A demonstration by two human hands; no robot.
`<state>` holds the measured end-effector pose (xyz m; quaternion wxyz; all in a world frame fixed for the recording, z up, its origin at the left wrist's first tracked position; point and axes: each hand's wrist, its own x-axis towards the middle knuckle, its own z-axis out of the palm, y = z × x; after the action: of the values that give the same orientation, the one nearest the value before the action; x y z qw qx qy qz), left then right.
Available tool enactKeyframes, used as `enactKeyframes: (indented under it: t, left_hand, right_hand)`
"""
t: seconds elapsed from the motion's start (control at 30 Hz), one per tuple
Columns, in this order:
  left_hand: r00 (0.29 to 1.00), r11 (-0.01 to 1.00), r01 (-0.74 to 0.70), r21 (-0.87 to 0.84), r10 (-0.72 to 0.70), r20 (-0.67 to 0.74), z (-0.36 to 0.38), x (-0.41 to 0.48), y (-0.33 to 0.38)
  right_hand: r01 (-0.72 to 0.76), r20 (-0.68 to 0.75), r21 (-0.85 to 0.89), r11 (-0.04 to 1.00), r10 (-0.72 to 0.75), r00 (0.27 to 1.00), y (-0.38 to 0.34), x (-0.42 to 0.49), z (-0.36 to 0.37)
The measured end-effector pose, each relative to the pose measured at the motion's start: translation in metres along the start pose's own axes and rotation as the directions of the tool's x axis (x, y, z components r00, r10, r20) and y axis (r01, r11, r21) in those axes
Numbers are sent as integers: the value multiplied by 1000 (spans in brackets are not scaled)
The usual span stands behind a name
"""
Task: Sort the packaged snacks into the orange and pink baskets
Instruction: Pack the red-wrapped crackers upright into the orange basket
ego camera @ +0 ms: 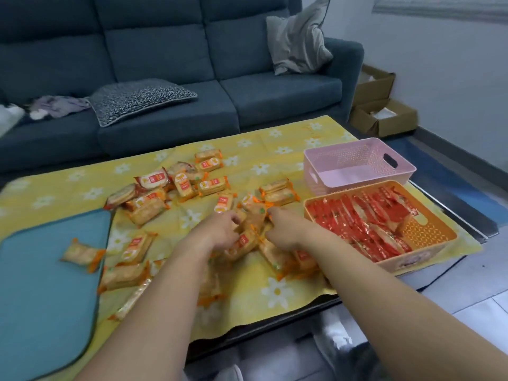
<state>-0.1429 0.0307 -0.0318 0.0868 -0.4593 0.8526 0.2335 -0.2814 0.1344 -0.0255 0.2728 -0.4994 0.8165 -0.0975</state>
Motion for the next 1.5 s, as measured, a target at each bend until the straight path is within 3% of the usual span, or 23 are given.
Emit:
enactKeyframes:
  t: [0.13,0.23,0.37,0.47,0.57,0.7,0.83,0.93,1.03,1.1,1.2,1.27,1.33,1.37,1.43,1.5]
  left_hand:
    - [982,990,-79,115,57,182,19,-11,-21]
    - [978,984,-108,144,78,195,26,-13,-33]
    - [997,976,4,218,-21,76,6,-6,-64]
    - [998,998,63,-8,-63,3,-14,-8,-86]
    - [965,959,112,-261,-168,-203,-30,-7,-112]
    - [846,843,90,-531,-346,-405,-43,8,-137]
    - [756,879,111,-464,-377,-535,-65,44,-170]
    - [724,910,225,-348,-395,-566,-83,70,-210]
    - [784,936,340,-89,-335,-523,-98,97,-239]
    - [841,922,354,-153,-386,-380,-104,114,-255]
    - [883,890,422,-175,-447,-143,-108,129,-273]
    - [872,882,452,-137,-469,-141,-112,131,-279]
    - [853,881,462,-103,-473,-219,-118,132,-283]
    - [842,882,452,-131,-470,-263,-121,132,-284]
    - [837,851,339,-401,-467,-285,-128,133,-290]
    - [888,718,163,-677,-405,-216,-128,131,-285]
  right_hand:
    - [-83,-37,-24,996,82,996,-12,27,23]
    - [-3,-61,-33,999,1,998,-29,42,31]
    - [161,-27,4,987,-160,987,-59,55,40]
    - [182,-130,69,981,-172,976,-75,63,41]
    - [187,-258,144,972,-146,955,-86,77,42]
    - [215,-170,62,975,-201,965,-113,107,45]
    - [296,-85,-66,953,-301,950,-149,153,49]
    - [367,-63,-158,917,-381,923,-176,193,53]
    - [399,-155,-155,904,-421,894,-206,232,50]
    - [353,-210,-131,926,-374,904,-226,254,48]
    - [122,-138,-95,988,-135,981,-242,285,47]
    - [2,-59,-77,997,-7,998,-240,301,46]
    - [10,-24,-14,1000,-11,1000,-235,307,40]
    - [45,-44,-5,999,-45,998,-233,307,36]
    - [132,-76,-16,991,-133,988,-231,305,29]
    - [215,-30,71,974,-213,977,-230,303,28]
